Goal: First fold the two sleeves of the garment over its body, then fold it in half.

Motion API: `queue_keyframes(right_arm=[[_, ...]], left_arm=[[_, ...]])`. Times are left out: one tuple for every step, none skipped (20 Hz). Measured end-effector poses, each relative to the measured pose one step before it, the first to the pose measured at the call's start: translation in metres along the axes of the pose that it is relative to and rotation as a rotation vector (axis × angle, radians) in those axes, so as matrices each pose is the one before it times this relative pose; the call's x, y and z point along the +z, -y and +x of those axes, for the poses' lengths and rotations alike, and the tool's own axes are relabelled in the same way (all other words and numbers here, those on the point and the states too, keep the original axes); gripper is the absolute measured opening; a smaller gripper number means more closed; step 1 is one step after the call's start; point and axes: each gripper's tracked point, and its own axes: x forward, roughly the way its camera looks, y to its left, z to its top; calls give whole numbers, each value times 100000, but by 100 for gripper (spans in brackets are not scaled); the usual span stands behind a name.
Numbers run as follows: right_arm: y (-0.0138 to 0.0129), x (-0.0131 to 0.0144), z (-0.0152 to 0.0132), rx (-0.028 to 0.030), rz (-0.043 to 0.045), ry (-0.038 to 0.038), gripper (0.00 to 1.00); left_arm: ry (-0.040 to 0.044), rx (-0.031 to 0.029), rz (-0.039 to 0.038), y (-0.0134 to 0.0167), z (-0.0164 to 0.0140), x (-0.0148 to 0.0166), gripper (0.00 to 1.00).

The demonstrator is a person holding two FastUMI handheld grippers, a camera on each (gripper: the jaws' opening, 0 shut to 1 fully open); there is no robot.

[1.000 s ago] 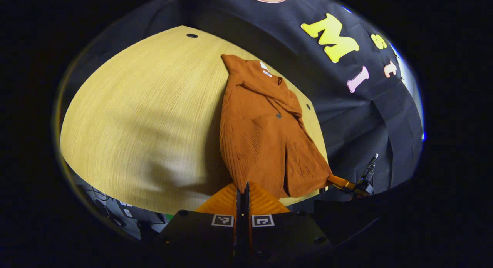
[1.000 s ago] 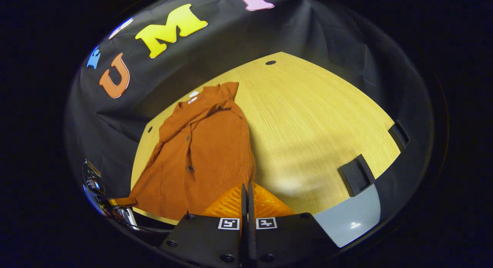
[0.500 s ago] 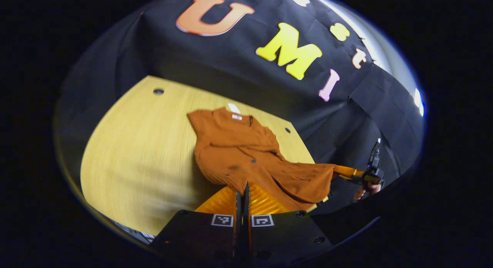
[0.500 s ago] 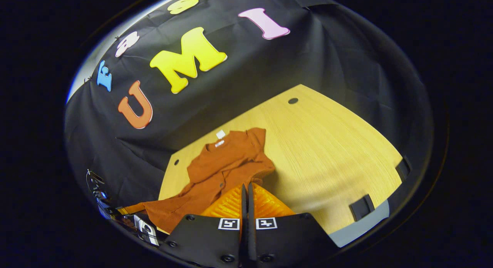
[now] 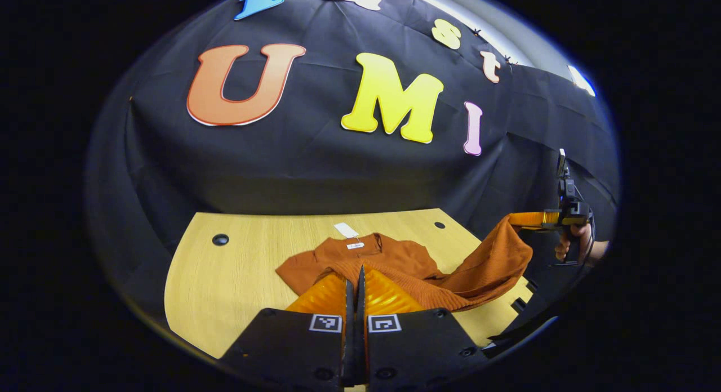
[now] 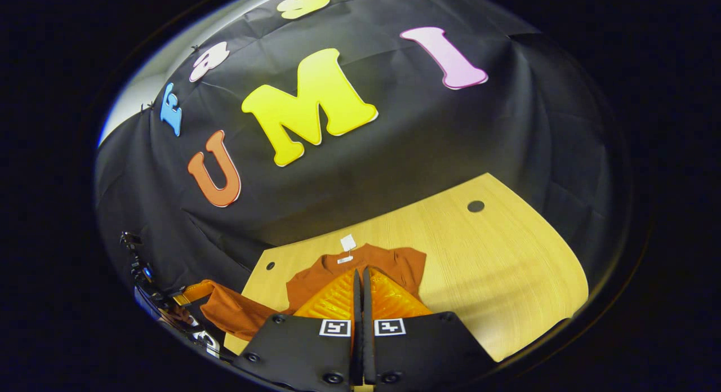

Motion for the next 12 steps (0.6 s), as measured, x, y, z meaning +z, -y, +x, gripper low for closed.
queue_keyframes(right_arm=[[-88,859,1682,98,-1883,-26,1],[-59,763,1664,699,-1145,588,1],[159,525,1802,-350,-415,121,1],[55,476,1978,621,1004,491,1],[519,511,2095,-1080,482,1186,1],[819,239,2163,-1741,110,309,1],[963,35,2136,-2145,-684,-264,1],[1020,-97,1902,-2182,-20,-844,1],[911,-210,1829,-1716,782,-1441,1],[984,-100,1839,-1862,663,-905,1],[769,-121,1921,-1526,934,-1195,1],[565,-312,1767,-1213,61,-1433,1]], left_arm=[[1133,1044,2550,-859,1349,826,3],[554,662,1386,-693,1353,656,3],[794,629,609,-705,1420,525,3],[220,1110,57,-861,1537,270,3],[414,1672,61,-995,1451,130,3],[-485,2257,-128,-1106,1517,-94,3],[-1034,2684,-789,-1305,1729,-427,3],[-1406,2423,-796,-1239,1779,-229,3],[-1834,2124,-1707,-1032,1686,-594,3],[-2344,1064,-1339,-491,1962,-704,3],[-1986,-98,-1192,-272,1698,-471,3],[-1619,-460,-1867,-136,1660,-413,3]])
